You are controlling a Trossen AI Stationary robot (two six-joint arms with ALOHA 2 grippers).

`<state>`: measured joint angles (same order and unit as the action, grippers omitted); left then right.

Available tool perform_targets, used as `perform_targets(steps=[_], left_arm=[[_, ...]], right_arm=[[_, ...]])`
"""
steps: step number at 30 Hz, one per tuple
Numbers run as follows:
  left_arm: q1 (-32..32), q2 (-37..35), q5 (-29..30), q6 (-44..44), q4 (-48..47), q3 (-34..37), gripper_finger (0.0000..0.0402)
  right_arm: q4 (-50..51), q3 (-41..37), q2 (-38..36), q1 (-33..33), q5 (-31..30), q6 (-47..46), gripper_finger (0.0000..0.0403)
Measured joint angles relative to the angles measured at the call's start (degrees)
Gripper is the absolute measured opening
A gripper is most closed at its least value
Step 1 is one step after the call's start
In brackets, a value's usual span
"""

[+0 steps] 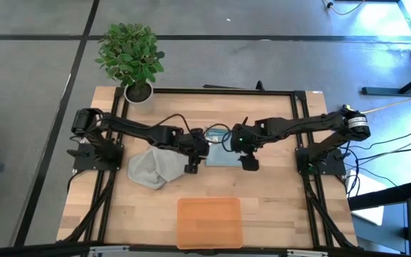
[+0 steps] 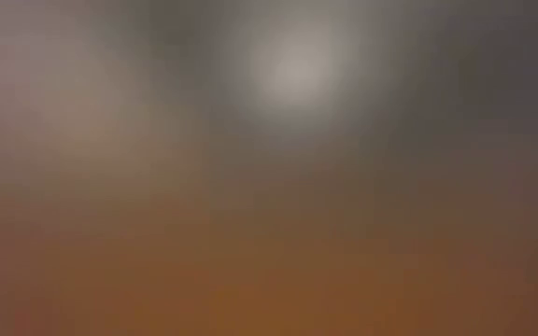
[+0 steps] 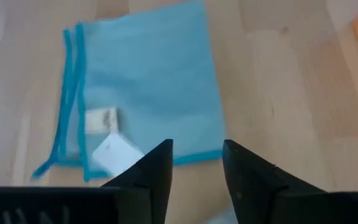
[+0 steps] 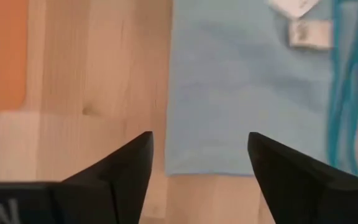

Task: Roll microfiber towels into tight, uniform cylinder then place into a basket
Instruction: Roll the blue towel

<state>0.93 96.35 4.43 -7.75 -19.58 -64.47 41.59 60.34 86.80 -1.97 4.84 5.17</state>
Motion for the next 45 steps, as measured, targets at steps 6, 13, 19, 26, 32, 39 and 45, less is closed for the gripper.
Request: perform_targets(steps=[6, 13, 19, 26, 32, 39, 45], left_arm=[[0.0, 4.1, -4.2, -3.6, 4.0, 0.0, 0.0130], [0.4, 9.6, -4.2, -6.8, 5.1, 0.0, 0.0129], [1.6, 12.1, -2.3, -6.6, 5.6, 0.0, 0.0129], [2.0, 12.2, 1.0, -5.9, 5.1, 0.0, 0.0129], [1.8, 14.0, 1.0, -3.0, 4.9, 0.0, 0.0129], [2.1, 16.3, 1.1, -2.9, 4.9, -0.3, 0.0124], [2.2, 16.5, 0.6, -2.5, 3.7, -0.3, 0.0060]], right_arm=[[-1.7, -5.9, 0.2, 0.3, 4.1, 1.5, 0.0267], [-9.9, -10.9, 0.2, 0.5, 4.2, 1.4, 0.0268], [-16.2, -15.9, 0.2, 0.6, 4.1, 1.4, 0.0268], [-23.6, -20.5, 0.2, 0.6, 3.9, 1.3, 0.0268], [-27.9, -23.7, 0.9, 0.6, 3.7, 1.3, 0.0268], [-30.5, -25.0, 2.1, 0.6, 3.0, 0.9, 0.0253], [-31.8, -25.1, 2.3, 0.7, -0.6, -0.4, 0.0185]])
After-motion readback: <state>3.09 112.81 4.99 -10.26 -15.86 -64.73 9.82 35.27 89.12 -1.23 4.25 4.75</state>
